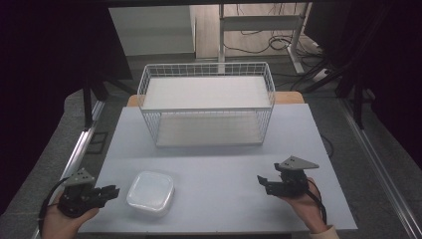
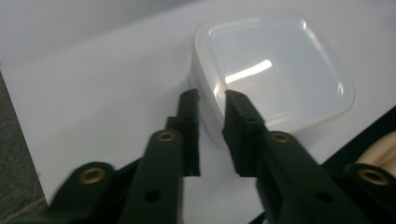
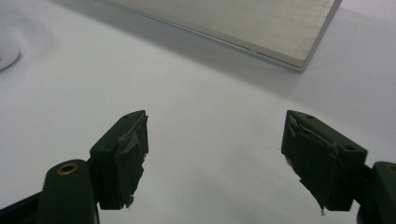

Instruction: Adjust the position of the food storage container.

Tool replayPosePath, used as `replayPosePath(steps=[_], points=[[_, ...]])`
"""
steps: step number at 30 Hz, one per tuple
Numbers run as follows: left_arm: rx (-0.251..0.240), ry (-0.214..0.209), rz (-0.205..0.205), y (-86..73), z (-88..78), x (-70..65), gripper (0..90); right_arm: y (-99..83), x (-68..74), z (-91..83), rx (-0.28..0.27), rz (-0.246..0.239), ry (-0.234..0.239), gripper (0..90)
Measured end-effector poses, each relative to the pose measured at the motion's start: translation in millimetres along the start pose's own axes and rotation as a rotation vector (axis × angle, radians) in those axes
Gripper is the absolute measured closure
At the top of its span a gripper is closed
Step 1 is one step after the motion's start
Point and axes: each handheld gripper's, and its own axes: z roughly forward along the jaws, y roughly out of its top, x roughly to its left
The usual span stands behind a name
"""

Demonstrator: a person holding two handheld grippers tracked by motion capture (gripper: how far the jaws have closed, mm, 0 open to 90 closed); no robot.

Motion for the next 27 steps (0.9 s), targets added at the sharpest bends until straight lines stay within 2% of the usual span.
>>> replayPosePath(steps=[5, 10, 14, 19, 27], points=[[0.069, -0.012, -0.008, -12.6, 7.4, -1.6, 88.3, -0.1, 0.6, 0.7, 0.003, -0.003, 0.0, 22.8], [0.12, -0.031, -0.027, -22.8, 19.6, -2.5, 89.9, -0.5, 0.9, 1.4, 0.007, -0.003, 0.0, 22.8], [0.132, -0.041, -0.044, -26.6, 26.8, -3.0, 90.0, -1.1, 1.2, 2.3, 0.011, -0.004, -0.001, 22.8], [0.141, -0.061, -0.046, -27.8, 33.8, -5.7, 89.9, -1.5, 1.4, 3.0, 0.014, -0.006, -0.002, 22.8], [0.157, -0.07, -0.051, -26.4, 45.2, -7.8, 89.9, -1.7, 0.5, 2.7, 0.018, -0.011, -0.007, 22.8]])
